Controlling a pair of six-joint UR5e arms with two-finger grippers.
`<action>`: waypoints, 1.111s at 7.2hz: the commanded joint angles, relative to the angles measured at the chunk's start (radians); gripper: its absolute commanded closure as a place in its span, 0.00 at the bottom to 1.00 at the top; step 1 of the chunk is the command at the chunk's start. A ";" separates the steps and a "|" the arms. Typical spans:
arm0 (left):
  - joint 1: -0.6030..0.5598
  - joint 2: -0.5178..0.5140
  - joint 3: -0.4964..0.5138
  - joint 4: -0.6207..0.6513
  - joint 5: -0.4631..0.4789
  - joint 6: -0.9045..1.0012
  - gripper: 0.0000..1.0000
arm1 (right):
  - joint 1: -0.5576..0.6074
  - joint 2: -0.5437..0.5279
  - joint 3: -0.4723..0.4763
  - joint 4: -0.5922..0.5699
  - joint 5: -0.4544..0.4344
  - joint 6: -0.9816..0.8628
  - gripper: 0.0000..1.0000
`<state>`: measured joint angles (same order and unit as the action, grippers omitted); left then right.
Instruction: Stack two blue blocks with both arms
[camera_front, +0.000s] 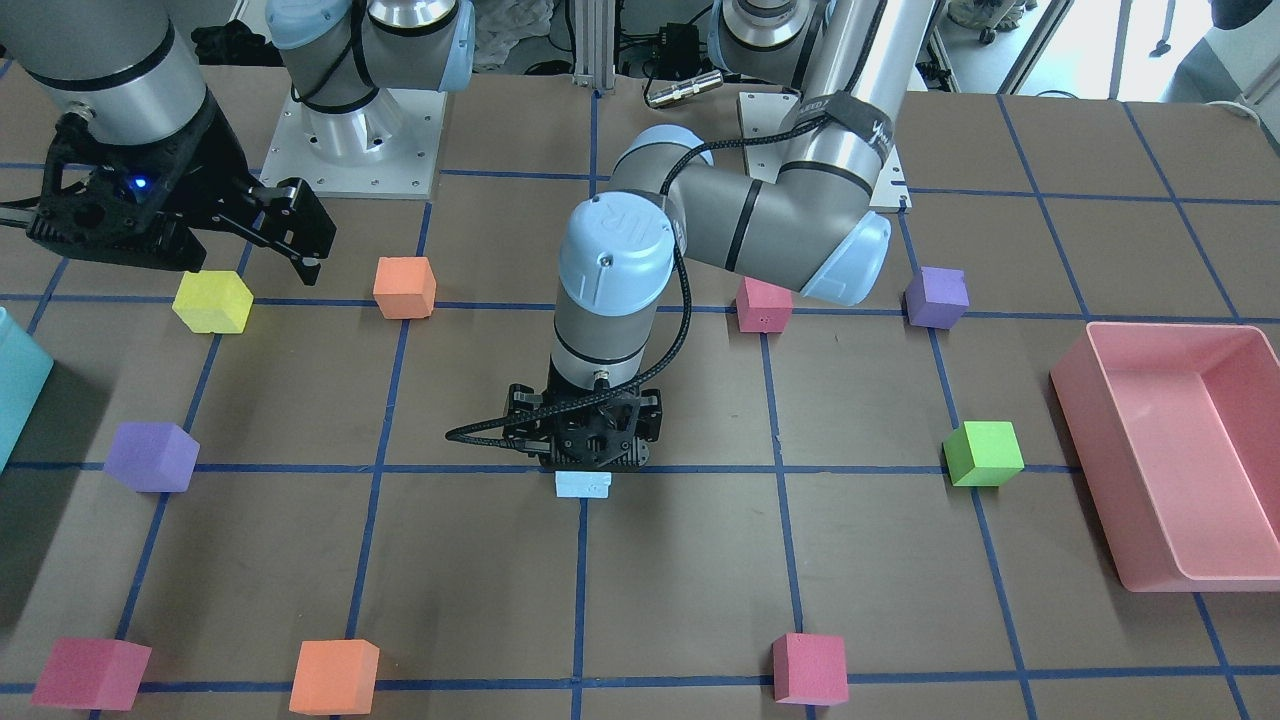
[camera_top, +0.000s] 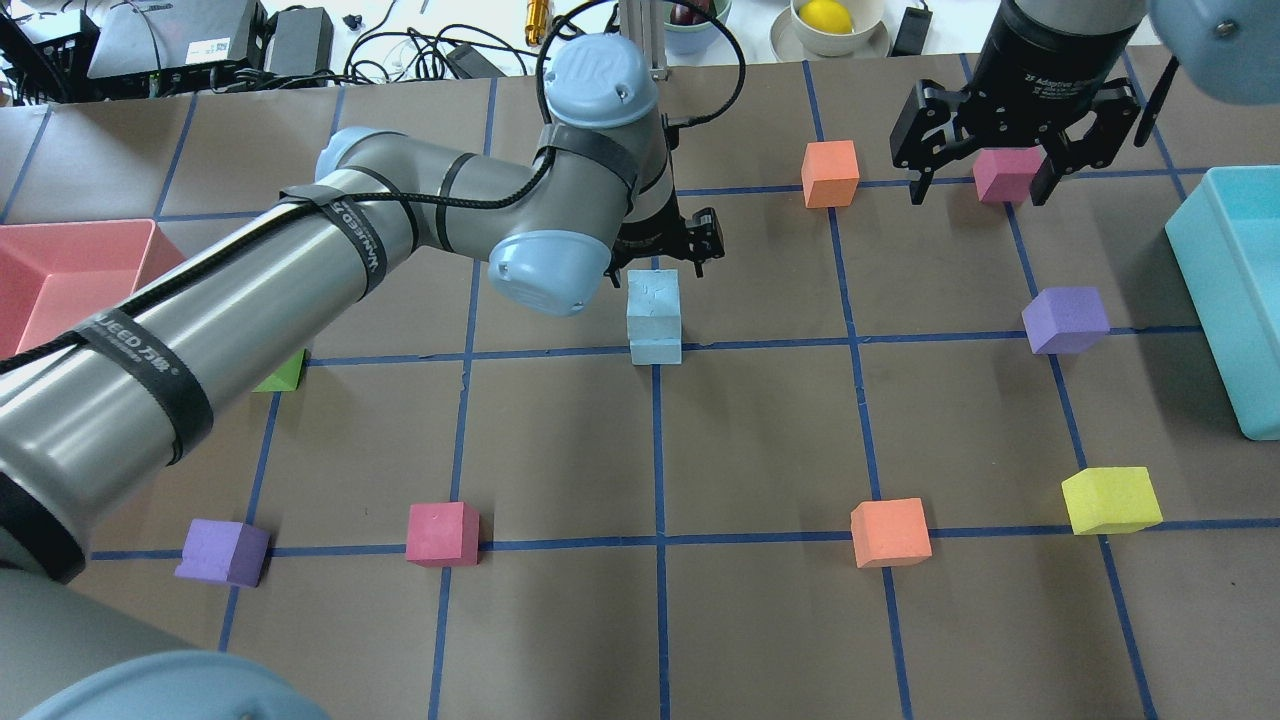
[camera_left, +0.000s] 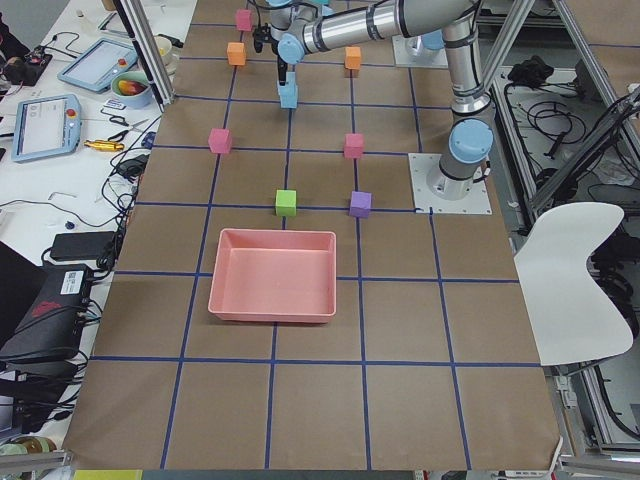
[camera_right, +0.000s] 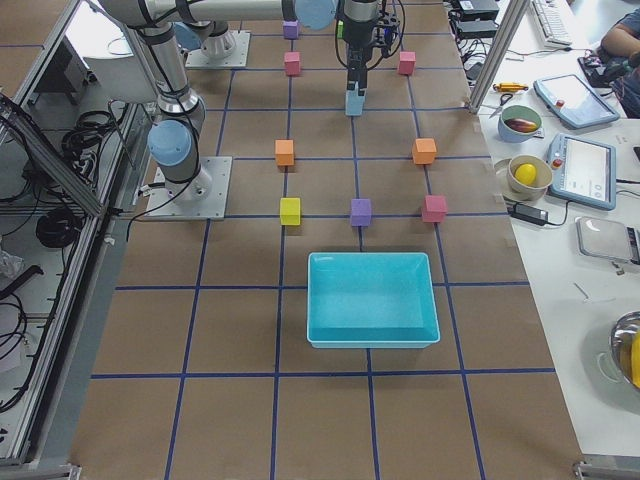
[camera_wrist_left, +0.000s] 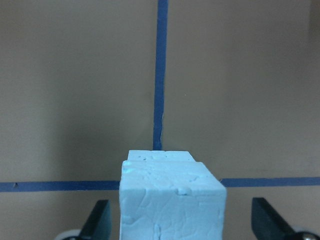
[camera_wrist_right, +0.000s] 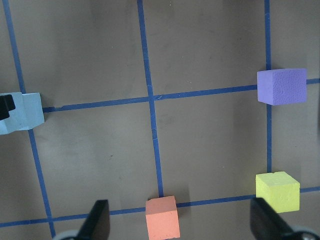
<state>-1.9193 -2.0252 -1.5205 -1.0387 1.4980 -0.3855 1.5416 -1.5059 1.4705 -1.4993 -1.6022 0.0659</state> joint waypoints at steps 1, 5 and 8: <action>0.116 0.115 0.087 -0.233 0.007 0.182 0.00 | -0.003 0.001 0.004 -0.001 -0.004 0.000 0.00; 0.393 0.371 0.064 -0.530 0.011 0.508 0.00 | -0.001 0.006 0.004 -0.016 -0.005 -0.002 0.00; 0.405 0.451 0.001 -0.521 0.053 0.548 0.00 | -0.005 0.006 0.005 -0.016 -0.004 -0.003 0.00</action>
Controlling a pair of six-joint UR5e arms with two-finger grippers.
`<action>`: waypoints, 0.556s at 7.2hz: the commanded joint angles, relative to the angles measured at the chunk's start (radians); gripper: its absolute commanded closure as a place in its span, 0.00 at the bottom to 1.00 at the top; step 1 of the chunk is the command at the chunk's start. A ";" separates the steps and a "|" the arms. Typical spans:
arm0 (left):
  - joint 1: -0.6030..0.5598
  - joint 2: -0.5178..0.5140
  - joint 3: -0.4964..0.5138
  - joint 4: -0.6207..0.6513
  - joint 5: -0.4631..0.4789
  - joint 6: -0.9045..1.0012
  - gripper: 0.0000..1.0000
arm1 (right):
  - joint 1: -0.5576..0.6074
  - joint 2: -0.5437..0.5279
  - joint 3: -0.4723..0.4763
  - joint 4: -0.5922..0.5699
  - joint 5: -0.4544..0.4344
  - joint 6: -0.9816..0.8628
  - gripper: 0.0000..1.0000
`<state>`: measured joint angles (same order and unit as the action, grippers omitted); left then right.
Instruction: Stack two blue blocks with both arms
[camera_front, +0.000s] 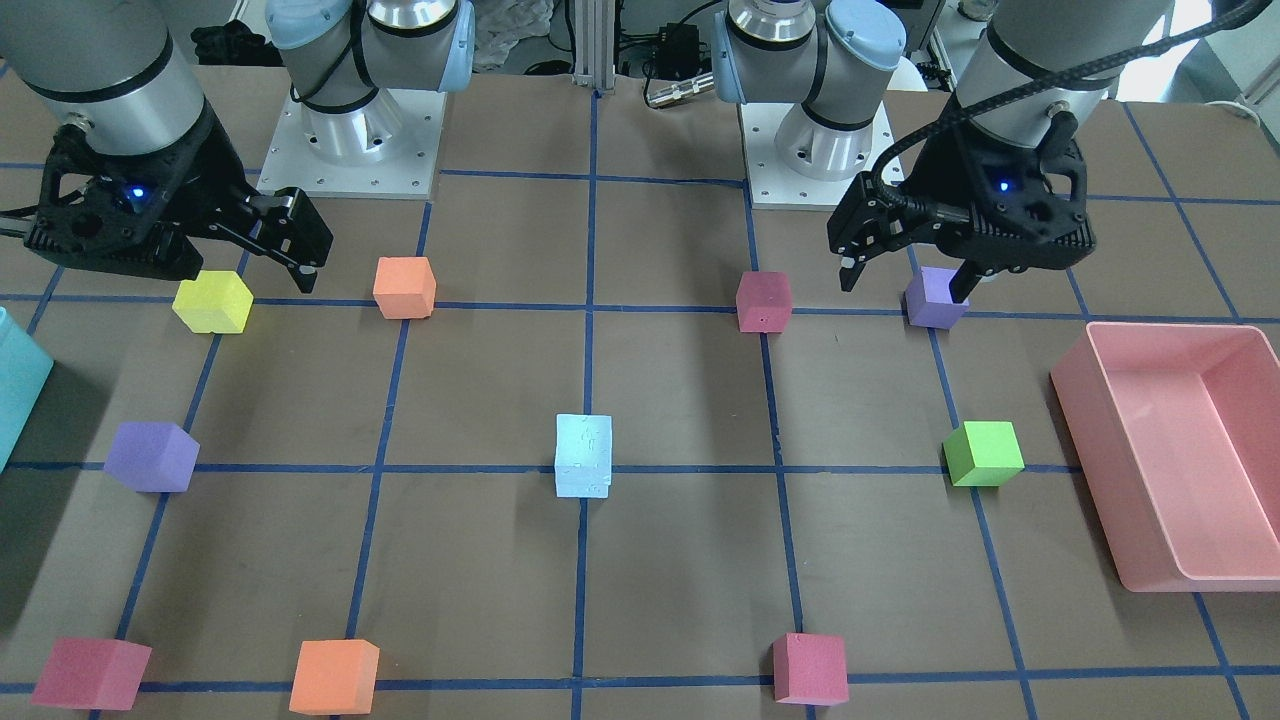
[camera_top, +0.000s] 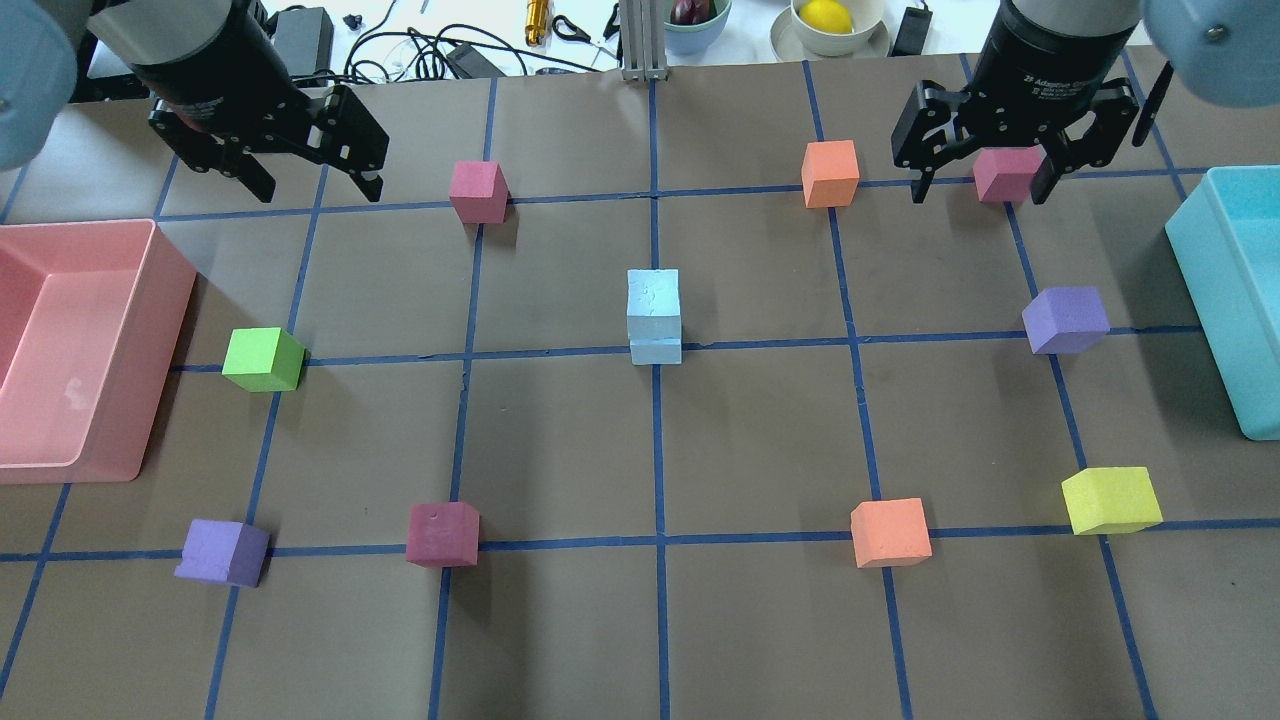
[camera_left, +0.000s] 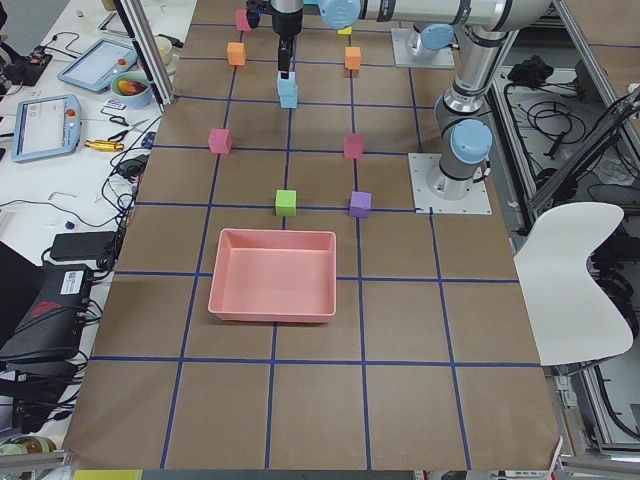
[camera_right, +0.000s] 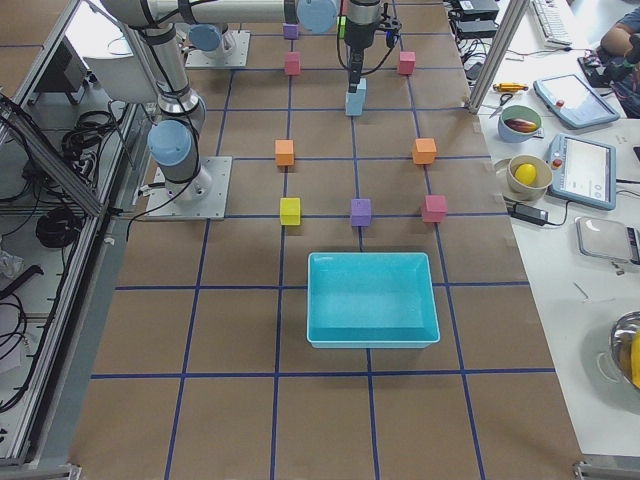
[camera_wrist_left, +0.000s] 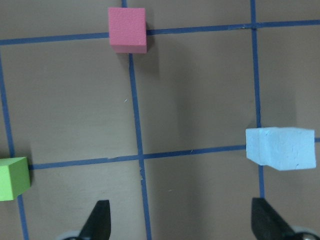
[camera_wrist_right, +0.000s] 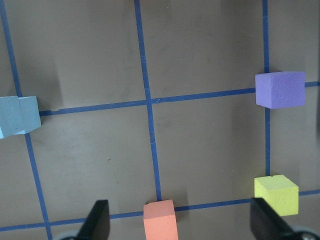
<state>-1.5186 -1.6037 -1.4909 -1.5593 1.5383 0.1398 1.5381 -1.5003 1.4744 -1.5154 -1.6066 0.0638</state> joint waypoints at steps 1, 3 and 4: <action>0.000 0.050 -0.060 0.004 0.006 0.012 0.00 | -0.003 0.002 0.000 0.000 0.001 -0.001 0.00; 0.000 0.065 -0.075 0.019 0.013 0.030 0.00 | -0.009 0.000 0.000 -0.002 0.002 -0.002 0.00; 0.000 0.064 -0.074 0.030 0.011 0.027 0.00 | -0.009 0.002 0.001 -0.002 0.001 -0.018 0.00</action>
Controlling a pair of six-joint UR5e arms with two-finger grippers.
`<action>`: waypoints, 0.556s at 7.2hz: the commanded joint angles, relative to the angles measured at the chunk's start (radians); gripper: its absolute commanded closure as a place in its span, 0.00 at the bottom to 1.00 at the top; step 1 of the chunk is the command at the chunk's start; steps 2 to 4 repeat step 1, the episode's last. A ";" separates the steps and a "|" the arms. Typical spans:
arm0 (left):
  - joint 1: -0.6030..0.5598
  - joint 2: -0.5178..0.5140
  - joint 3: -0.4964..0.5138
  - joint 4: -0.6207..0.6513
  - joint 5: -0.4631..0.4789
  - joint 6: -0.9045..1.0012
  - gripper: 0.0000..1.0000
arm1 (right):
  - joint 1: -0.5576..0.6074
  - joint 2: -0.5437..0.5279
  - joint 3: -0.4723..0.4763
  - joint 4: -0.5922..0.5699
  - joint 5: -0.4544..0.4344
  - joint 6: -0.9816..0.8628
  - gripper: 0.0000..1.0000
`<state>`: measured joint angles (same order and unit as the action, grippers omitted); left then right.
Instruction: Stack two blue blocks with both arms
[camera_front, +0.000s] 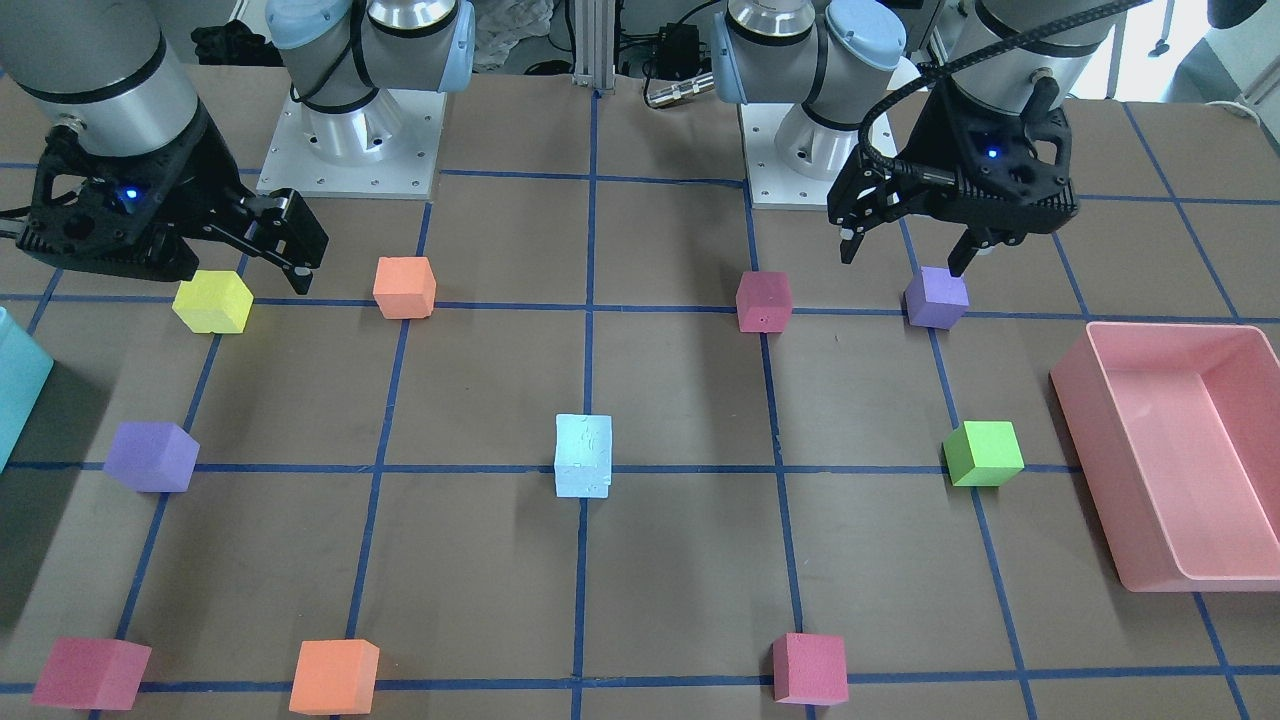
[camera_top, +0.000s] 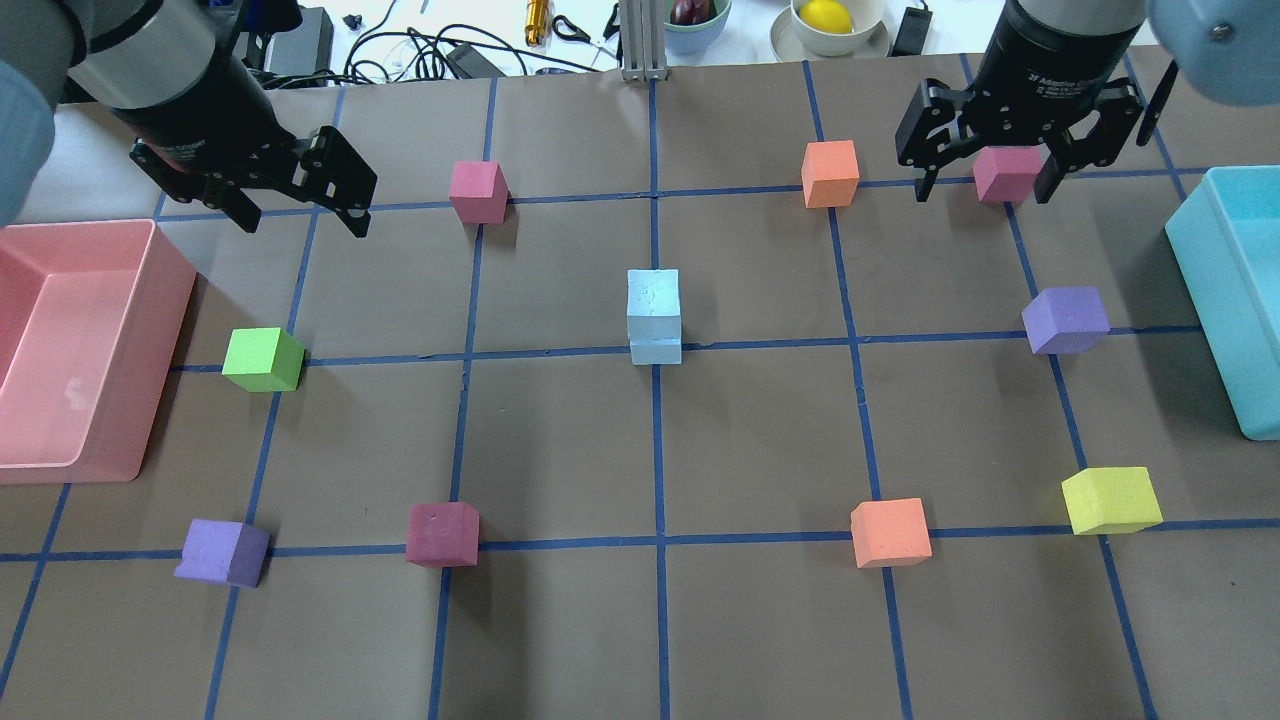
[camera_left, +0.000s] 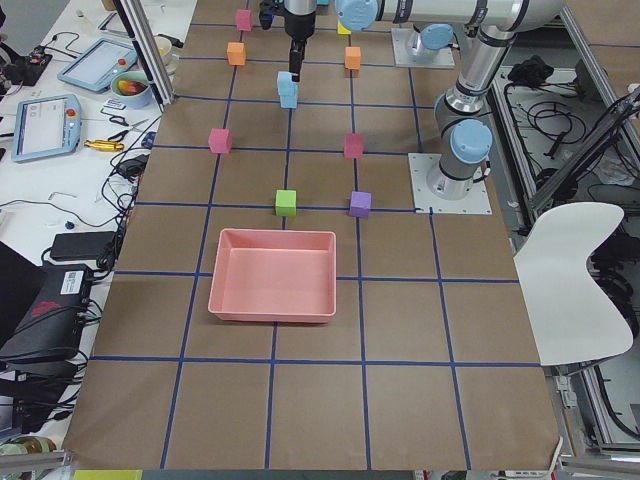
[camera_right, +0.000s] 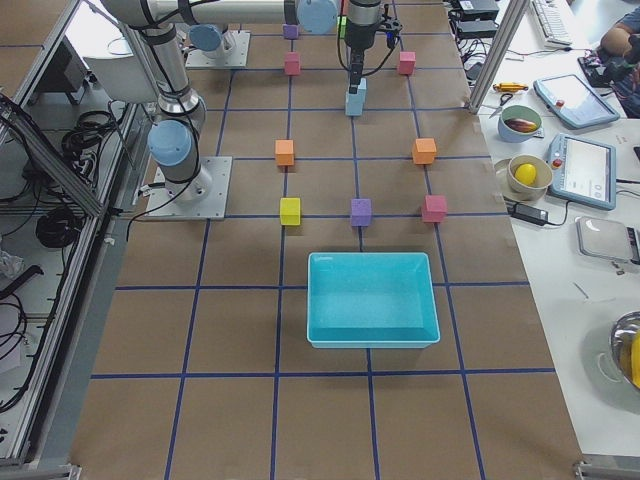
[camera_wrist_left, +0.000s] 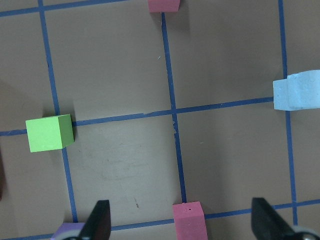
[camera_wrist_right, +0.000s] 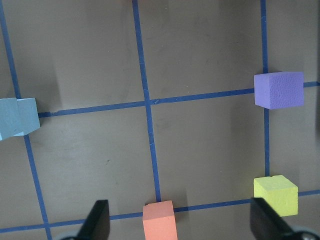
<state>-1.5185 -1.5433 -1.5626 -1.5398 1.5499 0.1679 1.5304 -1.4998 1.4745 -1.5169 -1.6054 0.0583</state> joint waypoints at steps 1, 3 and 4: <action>0.000 -0.003 -0.004 0.036 -0.001 -0.007 0.00 | -0.001 0.000 0.001 0.000 -0.001 -0.023 0.00; 0.000 -0.003 -0.004 0.036 -0.001 -0.007 0.00 | -0.001 0.000 0.001 0.000 -0.001 -0.023 0.00; 0.000 -0.003 -0.004 0.036 -0.001 -0.007 0.00 | -0.001 0.000 0.001 0.000 -0.001 -0.023 0.00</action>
